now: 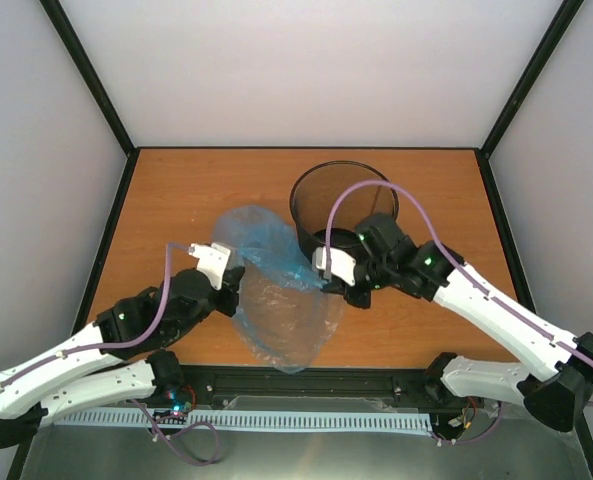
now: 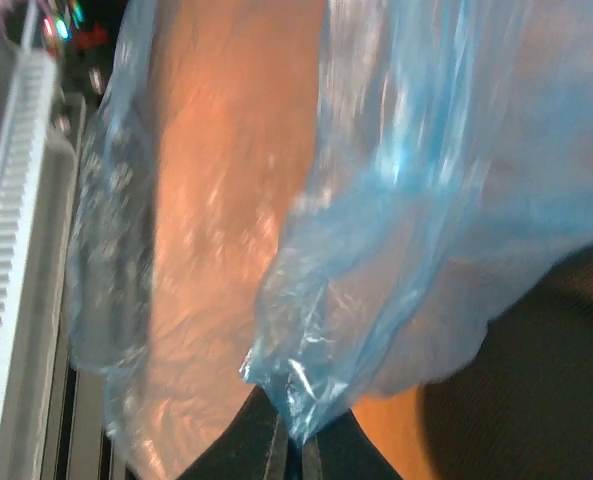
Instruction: Put the trash bags into the trash bin
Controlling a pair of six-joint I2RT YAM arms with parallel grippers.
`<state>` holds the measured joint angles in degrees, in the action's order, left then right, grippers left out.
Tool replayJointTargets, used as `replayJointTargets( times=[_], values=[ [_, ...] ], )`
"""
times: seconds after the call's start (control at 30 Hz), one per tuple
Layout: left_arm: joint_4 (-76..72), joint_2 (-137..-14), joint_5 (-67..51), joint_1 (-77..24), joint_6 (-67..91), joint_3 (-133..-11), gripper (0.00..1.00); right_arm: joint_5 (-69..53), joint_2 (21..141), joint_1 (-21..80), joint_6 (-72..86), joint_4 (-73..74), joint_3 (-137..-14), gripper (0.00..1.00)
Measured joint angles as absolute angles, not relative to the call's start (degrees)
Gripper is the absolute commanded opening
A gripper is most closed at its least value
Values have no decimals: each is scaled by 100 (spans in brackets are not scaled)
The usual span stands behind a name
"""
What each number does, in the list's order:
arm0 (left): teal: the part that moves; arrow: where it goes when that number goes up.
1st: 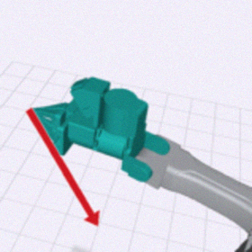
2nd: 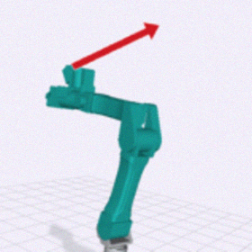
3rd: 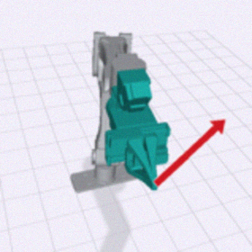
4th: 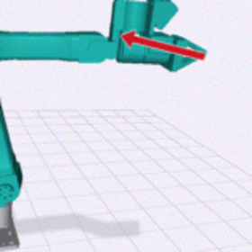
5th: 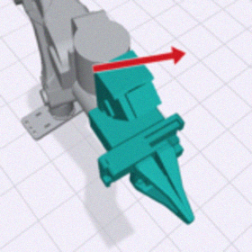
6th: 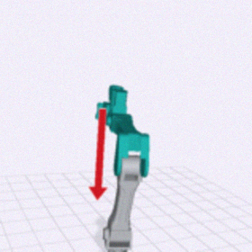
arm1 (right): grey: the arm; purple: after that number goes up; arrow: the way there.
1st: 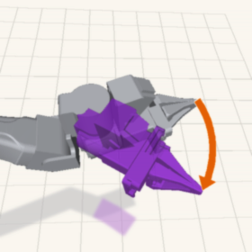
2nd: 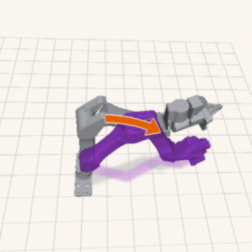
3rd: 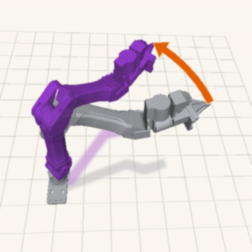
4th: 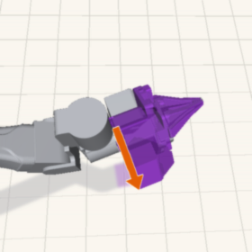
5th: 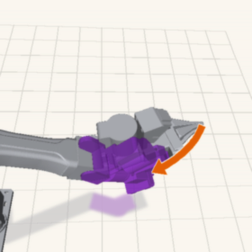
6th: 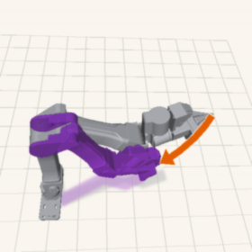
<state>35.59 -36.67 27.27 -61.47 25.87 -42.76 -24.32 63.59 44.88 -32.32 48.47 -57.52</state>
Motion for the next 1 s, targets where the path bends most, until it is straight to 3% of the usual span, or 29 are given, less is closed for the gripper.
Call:
replayJointTargets(
  times=[0.37, 0.6, 0.77, 1.0],
  values=[
    [3977, -4316, 2180, -6147, 1796, -6224, 1, -3426, 7870, 4491, -3210, 5341, -7999, 3],
    [4119, -4877, 2390, -6147, 1354, -7841, 1, -3446, 7909, 4488, -3039, 5413, -9843, 3],
    [4292, -5472, 2534, -6147, 1232, -8967, 1, -3059, 7754, 4493, -2759, 5256, -10711, 3],
    [4340, -6250, 2261, -6147, 1120, -10123, 1, -1577, 7695, 4495, -2268, 4904, -11133, 3]
  ],
)
